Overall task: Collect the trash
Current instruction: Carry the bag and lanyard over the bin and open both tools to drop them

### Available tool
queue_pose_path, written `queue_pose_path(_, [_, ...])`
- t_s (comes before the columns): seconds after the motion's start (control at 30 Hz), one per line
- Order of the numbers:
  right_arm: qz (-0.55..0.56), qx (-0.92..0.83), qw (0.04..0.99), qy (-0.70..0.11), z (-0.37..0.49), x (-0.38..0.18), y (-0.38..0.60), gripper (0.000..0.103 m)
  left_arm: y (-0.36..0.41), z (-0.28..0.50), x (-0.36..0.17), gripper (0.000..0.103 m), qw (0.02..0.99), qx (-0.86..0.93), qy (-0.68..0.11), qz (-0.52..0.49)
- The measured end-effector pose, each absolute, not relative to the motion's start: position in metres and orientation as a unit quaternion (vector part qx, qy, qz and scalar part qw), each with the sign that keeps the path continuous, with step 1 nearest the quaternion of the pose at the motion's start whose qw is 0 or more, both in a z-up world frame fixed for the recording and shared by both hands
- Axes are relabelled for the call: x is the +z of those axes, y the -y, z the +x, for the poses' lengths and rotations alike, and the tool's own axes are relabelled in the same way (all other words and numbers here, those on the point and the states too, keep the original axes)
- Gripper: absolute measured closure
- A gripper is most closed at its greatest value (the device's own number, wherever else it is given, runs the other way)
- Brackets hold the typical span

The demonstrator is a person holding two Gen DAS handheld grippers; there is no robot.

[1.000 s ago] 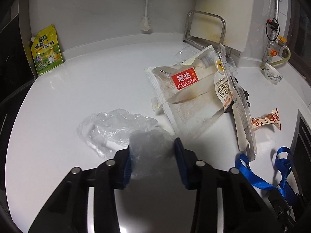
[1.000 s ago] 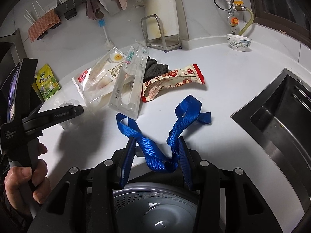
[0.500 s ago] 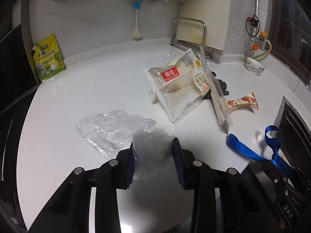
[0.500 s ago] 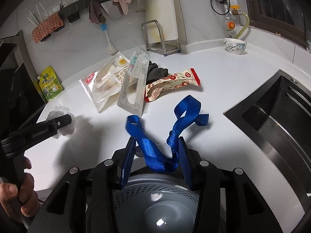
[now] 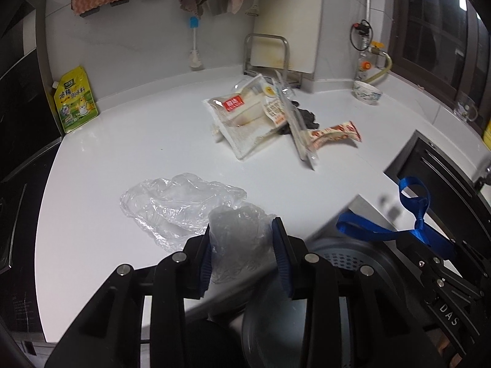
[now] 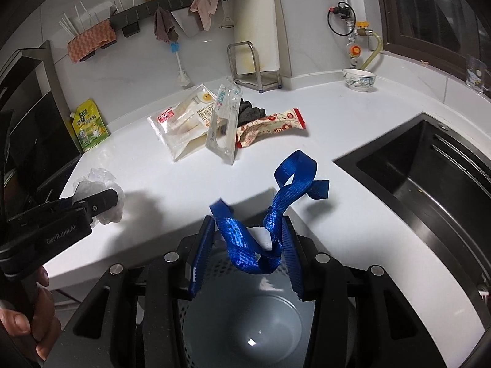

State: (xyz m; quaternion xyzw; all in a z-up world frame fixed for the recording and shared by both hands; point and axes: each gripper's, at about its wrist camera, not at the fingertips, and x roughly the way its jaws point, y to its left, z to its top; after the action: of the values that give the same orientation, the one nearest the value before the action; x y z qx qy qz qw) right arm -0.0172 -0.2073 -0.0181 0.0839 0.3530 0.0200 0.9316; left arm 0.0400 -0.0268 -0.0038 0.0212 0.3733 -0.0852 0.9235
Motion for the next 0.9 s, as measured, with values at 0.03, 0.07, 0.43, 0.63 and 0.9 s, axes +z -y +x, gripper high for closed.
queue_pose_path(0.03, [0.085, 0.019, 0.931, -0.354, -0.022, -0.018, 0.208, 0.061, 0.029, 0.036, -0.003, 0.068, 0.924, -0.088, -0.372, 0.024])
queue_pose_path(0.07, [0.086, 0.017, 0.931, -0.354, -0.027, -0.019, 0.209, 0.061, 0.032, 0.029, -0.004, 0.068, 0.924, -0.093, -0.371, 0.027])
queue_pose_path(0.43, [0.096, 0.002, 0.922, -0.374, -0.079, -0.038, 0.213, 0.061, 0.06, -0.021, -0.019, 0.068, 0.917, -0.131, -0.372, 0.054])
queue_pose_path(0.63, [0.104, -0.003, 0.916, -0.387, -0.093, -0.05, 0.217, 0.061, 0.071, -0.031, -0.035, 0.068, 0.906, -0.152, -0.389, 0.065])
queue_pose_path(0.9, [0.122, -0.004, 0.906, -0.405, -0.097, -0.069, 0.225, 0.061, 0.077, -0.03, -0.061, 0.068, 0.888, -0.166, -0.424, 0.062])
